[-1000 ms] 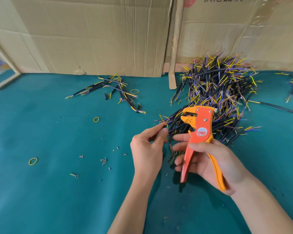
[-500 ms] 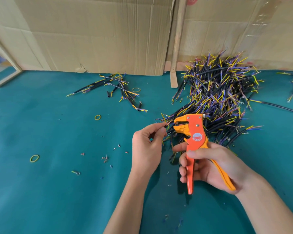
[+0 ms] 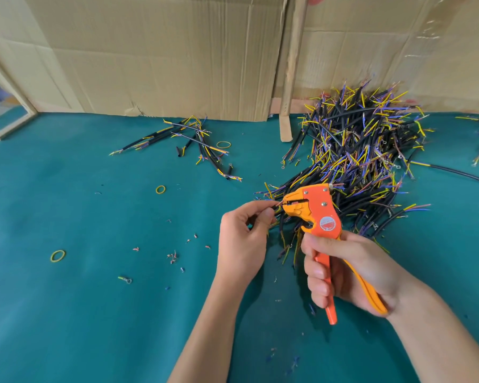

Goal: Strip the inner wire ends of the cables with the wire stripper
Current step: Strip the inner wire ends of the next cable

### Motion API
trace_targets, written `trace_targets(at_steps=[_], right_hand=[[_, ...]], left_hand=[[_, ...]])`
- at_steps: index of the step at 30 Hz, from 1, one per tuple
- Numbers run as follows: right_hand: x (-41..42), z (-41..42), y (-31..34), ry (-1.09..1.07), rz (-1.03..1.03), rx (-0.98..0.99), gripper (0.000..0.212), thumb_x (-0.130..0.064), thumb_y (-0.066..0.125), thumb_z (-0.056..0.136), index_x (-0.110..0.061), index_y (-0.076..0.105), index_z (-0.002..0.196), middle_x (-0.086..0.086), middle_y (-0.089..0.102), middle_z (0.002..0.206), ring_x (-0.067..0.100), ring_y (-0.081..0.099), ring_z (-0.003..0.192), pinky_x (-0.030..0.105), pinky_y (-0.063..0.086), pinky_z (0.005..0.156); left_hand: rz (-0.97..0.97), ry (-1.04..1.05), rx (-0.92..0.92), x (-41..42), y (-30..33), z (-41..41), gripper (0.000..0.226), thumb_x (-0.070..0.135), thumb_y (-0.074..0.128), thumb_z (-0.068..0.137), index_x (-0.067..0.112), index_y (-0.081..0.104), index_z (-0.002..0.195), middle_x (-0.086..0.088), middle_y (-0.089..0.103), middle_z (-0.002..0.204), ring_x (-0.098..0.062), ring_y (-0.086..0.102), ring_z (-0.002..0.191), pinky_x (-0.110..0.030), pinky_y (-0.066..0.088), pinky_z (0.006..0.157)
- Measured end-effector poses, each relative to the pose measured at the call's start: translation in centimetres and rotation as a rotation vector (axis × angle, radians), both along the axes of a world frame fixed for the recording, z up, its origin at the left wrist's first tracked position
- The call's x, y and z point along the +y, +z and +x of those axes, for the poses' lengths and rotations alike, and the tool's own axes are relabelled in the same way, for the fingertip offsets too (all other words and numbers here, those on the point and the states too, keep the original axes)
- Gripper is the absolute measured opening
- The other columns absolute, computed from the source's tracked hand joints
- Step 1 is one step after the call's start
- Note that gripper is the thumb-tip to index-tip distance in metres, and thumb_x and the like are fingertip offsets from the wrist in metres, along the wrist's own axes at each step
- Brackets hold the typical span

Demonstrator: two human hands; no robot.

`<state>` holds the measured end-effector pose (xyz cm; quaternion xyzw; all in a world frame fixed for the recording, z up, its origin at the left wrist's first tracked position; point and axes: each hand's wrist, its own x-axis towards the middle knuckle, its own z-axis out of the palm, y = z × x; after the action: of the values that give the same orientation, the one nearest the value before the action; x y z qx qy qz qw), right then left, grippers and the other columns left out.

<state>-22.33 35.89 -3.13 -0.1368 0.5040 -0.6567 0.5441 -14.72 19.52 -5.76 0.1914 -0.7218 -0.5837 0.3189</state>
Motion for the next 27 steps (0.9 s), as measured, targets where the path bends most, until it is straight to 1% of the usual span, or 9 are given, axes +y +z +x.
trace_targets(at_steps=[3, 4, 6, 9, 11, 13, 15, 23, 27], right_hand=[[-0.03, -0.05, 0.01, -0.033, 0.021, 0.012, 0.029, -0.028, 0.076, 0.082, -0.012, 0.055, 0.071, 0.008, 0.039, 0.059, 0.021, 0.039, 0.041, 0.030, 0.041, 0.043], [-0.05, -0.09, -0.05, -0.051, 0.023, 0.027, 0.031, -0.027, 0.077, 0.084, -0.013, 0.053, 0.070, 0.006, 0.036, 0.057, 0.019, 0.036, 0.038, 0.027, 0.038, 0.041], [-0.14, -0.10, -0.19, -0.081, 0.015, 0.046, 0.031, -0.031, 0.073, 0.085, -0.014, 0.052, 0.069, 0.005, 0.034, 0.055, 0.017, 0.034, 0.035, 0.025, 0.036, 0.038], [-0.26, 0.00, -0.30, -0.047, -0.032, -0.004, 0.030, -0.029, 0.079, 0.085, -0.011, 0.057, 0.075, 0.010, 0.041, 0.060, 0.022, 0.041, 0.042, 0.031, 0.041, 0.043], [-0.21, 0.07, -0.30, 0.003, -0.062, -0.032, 0.030, -0.029, 0.080, 0.079, -0.008, 0.060, 0.082, 0.014, 0.046, 0.065, 0.026, 0.047, 0.049, 0.037, 0.045, 0.049], [-0.12, 0.04, -0.36, 0.016, -0.072, -0.024, 0.032, -0.024, 0.083, 0.075, -0.007, 0.058, 0.087, 0.016, 0.048, 0.067, 0.028, 0.049, 0.052, 0.039, 0.047, 0.051], [-0.04, 0.01, -0.35, 0.015, -0.077, -0.022, 0.034, -0.021, 0.085, 0.074, -0.008, 0.057, 0.089, 0.017, 0.048, 0.067, 0.028, 0.049, 0.052, 0.039, 0.048, 0.051], [0.01, -0.09, -0.33, 0.025, -0.069, -0.029, 0.025, -0.025, 0.079, 0.079, -0.007, 0.062, 0.083, 0.015, 0.048, 0.067, 0.027, 0.049, 0.051, 0.038, 0.048, 0.051], [0.06, -0.22, -0.48, 0.024, -0.080, -0.042, 0.029, -0.027, 0.081, 0.080, -0.006, 0.062, 0.084, 0.015, 0.048, 0.067, 0.027, 0.050, 0.052, 0.038, 0.048, 0.052]], left_hand=[[0.010, -0.013, 0.003, -0.11, -0.17, -0.04, 0.036, 0.006, 0.063, 0.097, 0.039, 0.074, 0.087, 0.012, 0.059, 0.064, -0.003, 0.039, 0.054, -0.014, 0.032, 0.054], [0.011, -0.018, 0.002, -0.12, -0.20, -0.06, 0.035, 0.006, 0.063, 0.097, 0.038, 0.074, 0.088, 0.016, 0.060, 0.062, -0.001, 0.040, 0.052, -0.012, 0.031, 0.053], [0.024, -0.030, 0.004, -0.09, -0.24, -0.13, 0.032, 0.005, 0.062, 0.097, 0.034, 0.075, 0.091, 0.020, 0.061, 0.061, 0.002, 0.045, 0.049, -0.008, 0.032, 0.053], [0.078, -0.034, 0.020, -0.17, -0.47, -0.24, 0.026, 0.005, 0.062, 0.097, 0.027, 0.077, 0.095, 0.019, 0.063, 0.063, 0.003, 0.047, 0.050, -0.010, 0.034, 0.054], [0.110, -0.030, 0.034, -0.29, -0.71, -0.26, 0.026, 0.007, 0.063, 0.097, 0.028, 0.078, 0.095, 0.015, 0.063, 0.065, 0.000, 0.045, 0.052, -0.015, 0.035, 0.055], [0.121, -0.030, 0.043, -0.31, -0.81, -0.24, 0.026, 0.010, 0.062, 0.096, 0.029, 0.078, 0.094, 0.013, 0.063, 0.066, -0.003, 0.043, 0.052, -0.017, 0.034, 0.055], [0.121, -0.033, 0.044, -0.34, -0.81, -0.21, 0.025, 0.010, 0.062, 0.096, 0.029, 0.079, 0.094, 0.014, 0.062, 0.066, -0.003, 0.042, 0.052, -0.017, 0.033, 0.054], [0.083, -0.052, 0.047, -0.25, -0.64, -0.20, 0.028, 0.006, 0.062, 0.097, 0.030, 0.077, 0.096, 0.022, 0.057, 0.056, 0.003, 0.043, 0.048, -0.006, 0.031, 0.051], [0.078, -0.050, 0.045, -0.31, -0.61, -0.19, 0.031, 0.007, 0.062, 0.097, 0.034, 0.077, 0.094, 0.020, 0.058, 0.058, 0.001, 0.041, 0.048, -0.008, 0.031, 0.051]])
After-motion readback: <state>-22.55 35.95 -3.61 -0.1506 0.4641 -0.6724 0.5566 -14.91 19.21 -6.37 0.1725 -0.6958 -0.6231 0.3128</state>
